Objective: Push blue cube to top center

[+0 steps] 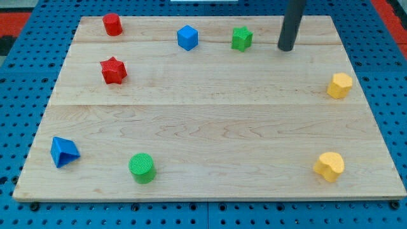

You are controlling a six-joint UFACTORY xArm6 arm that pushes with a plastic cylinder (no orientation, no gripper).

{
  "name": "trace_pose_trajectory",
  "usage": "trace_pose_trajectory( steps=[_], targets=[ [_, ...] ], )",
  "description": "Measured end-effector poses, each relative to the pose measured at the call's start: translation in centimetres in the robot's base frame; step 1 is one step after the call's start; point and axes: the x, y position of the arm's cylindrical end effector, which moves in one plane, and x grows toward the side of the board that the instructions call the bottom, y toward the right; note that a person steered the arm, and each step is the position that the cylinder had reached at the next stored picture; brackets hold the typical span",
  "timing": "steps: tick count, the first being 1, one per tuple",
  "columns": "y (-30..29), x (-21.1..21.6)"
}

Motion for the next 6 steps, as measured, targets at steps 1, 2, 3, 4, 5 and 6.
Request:
trace_pose_trajectory(
  steps=[1,2,3,4,5,6],
  targets=[
    [-2.8,-3.9],
    [-9.2,1.2],
    [-13.5,7.3],
    [-18.5,9.8],
    [-25.7,5.8],
    [-23.6,0.3]
  ],
)
